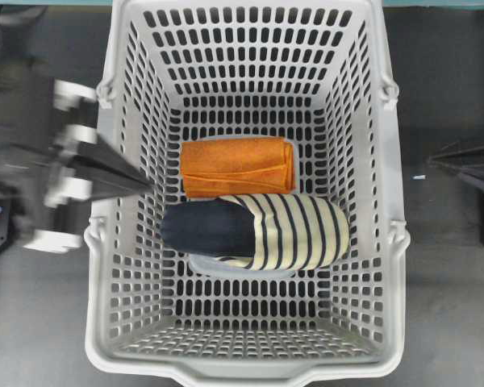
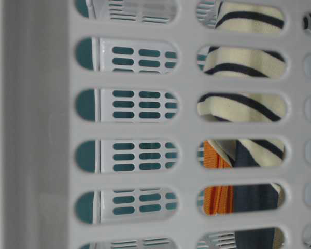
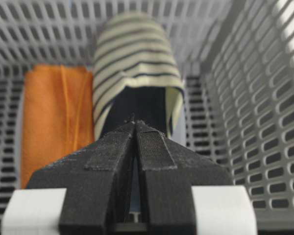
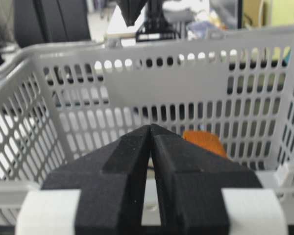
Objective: Pick up the slipper from the shopping basket with the left arm.
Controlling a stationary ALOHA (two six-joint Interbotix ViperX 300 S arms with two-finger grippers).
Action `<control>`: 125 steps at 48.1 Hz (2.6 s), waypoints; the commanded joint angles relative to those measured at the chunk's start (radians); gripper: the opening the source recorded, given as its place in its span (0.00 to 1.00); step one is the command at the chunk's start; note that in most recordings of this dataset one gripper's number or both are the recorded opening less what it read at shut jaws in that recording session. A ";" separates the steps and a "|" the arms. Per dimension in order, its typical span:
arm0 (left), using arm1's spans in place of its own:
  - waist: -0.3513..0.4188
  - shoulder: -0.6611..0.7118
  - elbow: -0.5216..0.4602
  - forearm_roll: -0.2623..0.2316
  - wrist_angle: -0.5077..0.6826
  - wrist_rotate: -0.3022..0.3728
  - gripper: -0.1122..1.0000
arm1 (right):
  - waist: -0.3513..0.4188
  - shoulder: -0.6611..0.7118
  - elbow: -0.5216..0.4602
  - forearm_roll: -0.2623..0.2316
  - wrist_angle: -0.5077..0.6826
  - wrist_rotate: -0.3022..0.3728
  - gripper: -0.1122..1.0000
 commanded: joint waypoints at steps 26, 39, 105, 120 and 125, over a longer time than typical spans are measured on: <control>-0.014 0.465 -0.443 0.005 0.267 -0.003 0.52 | 0.002 -0.043 -0.031 0.005 0.117 0.006 0.80; -0.020 0.632 -0.545 0.003 0.322 -0.012 0.92 | 0.002 -0.054 -0.029 0.006 0.123 0.006 0.79; -0.025 0.710 -0.842 0.005 0.703 0.028 0.15 | 0.002 -0.055 -0.015 0.006 0.123 0.006 0.78; -0.025 0.738 -1.045 0.005 0.874 0.078 0.15 | 0.002 -0.057 -0.017 0.006 0.123 0.006 0.78; -0.023 0.739 -1.048 0.005 0.874 0.081 0.15 | 0.002 -0.058 -0.015 0.005 0.123 0.006 0.78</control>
